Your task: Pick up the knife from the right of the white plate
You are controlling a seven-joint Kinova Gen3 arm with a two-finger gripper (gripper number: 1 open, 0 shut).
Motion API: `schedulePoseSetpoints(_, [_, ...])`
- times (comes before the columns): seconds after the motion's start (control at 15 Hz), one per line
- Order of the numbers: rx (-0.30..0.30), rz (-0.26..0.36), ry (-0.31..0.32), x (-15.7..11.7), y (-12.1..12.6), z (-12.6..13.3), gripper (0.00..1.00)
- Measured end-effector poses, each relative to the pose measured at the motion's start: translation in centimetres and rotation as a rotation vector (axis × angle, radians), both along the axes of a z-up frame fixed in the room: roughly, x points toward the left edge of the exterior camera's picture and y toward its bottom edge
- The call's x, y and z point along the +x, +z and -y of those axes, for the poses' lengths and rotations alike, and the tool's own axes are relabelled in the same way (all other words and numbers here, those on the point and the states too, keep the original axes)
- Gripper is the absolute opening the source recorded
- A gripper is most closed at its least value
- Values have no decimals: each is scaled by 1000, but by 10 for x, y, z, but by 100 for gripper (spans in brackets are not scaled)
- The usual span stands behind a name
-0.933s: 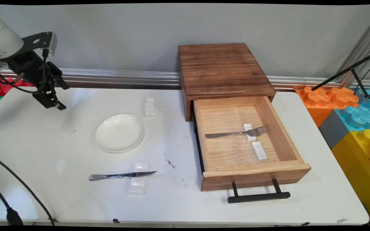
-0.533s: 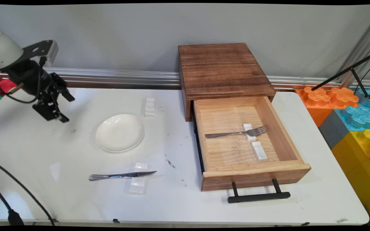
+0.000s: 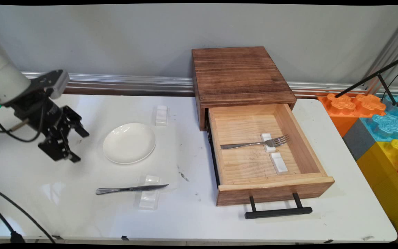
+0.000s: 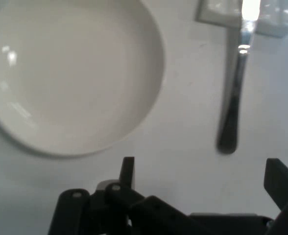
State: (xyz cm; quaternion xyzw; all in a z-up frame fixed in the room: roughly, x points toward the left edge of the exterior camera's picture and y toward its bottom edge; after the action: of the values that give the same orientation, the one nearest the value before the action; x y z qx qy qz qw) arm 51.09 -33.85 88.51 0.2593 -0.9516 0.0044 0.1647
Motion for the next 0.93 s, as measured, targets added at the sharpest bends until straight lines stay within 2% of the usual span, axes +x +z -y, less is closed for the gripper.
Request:
schedulePoseSetpoints(0.4, [6,-78,-33,-36,-36,-12,100])
schedulePoseSetpoints(0.93, [-26,-110,-90,-69,-87,-9,100])
